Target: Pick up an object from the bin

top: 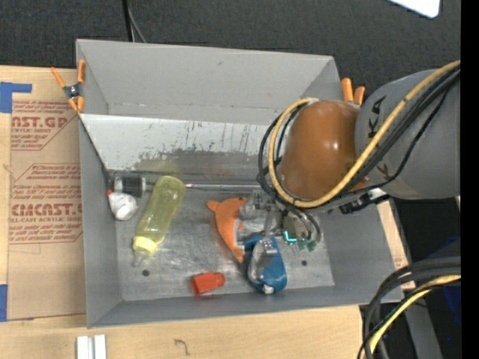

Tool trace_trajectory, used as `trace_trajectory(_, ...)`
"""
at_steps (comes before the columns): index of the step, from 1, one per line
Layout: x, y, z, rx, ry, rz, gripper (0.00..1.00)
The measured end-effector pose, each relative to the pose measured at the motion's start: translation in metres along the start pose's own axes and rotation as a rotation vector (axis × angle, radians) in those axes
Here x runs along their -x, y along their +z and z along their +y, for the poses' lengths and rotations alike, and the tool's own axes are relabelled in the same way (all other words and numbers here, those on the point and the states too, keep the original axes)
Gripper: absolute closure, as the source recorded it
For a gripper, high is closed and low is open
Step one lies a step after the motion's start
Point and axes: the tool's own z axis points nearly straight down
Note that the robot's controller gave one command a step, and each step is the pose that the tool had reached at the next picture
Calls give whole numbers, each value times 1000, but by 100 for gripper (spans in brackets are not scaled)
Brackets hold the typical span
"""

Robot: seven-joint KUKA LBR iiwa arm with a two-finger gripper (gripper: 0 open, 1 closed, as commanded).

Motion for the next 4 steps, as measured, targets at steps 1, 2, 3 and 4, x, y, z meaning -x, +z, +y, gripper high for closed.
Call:
trace_trajectory(1,1,-2,0,0,0,-3,0)
trace_trajectory(2,2,22,23,0,54,-10,0)
trace_trajectory(3,7,81,-16,5,22,-14,0)
trace_trajectory(4,5,61,-15,1,280,-10,100)
